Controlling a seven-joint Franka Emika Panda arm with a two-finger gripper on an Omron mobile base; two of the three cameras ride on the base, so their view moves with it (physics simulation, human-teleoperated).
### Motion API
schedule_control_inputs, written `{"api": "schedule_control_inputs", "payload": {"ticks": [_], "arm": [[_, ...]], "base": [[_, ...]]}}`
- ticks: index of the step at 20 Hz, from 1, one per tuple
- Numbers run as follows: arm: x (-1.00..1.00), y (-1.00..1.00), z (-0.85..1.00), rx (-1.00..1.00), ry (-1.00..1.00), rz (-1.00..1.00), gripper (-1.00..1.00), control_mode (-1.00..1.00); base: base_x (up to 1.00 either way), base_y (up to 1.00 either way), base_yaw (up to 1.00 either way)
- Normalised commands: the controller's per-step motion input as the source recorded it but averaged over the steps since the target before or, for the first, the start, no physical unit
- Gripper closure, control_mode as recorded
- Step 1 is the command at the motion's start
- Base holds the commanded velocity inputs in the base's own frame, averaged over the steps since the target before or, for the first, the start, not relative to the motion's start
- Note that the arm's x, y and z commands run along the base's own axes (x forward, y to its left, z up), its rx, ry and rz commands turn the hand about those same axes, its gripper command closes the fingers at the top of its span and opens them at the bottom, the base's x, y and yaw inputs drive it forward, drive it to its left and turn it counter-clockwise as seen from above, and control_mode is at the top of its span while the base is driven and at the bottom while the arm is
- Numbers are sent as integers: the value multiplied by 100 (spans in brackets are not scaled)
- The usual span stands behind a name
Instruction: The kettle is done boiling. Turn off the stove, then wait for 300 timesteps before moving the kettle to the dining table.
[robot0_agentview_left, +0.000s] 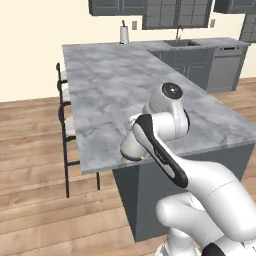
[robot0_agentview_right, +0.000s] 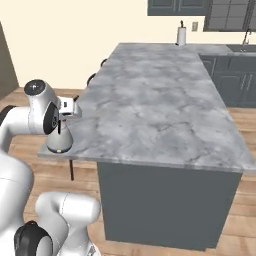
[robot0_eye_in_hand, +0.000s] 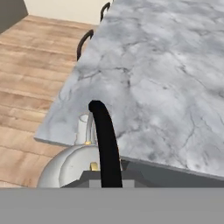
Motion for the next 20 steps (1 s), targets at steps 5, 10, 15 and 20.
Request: {"api": "schedule_control_inputs", "payload": {"ticks": [5, 10, 15, 20], "arm": [[0, 0, 0, 0, 0, 0, 100, 100], [0, 0, 0, 0, 0, 0, 100, 100], [0, 0, 0, 0, 0, 0, 100, 100], [0, 0, 0, 0, 0, 0, 100, 100]], "base": [[44, 53, -40], [46, 55, -40], [46, 57, -39], [37, 59, -35]]}}
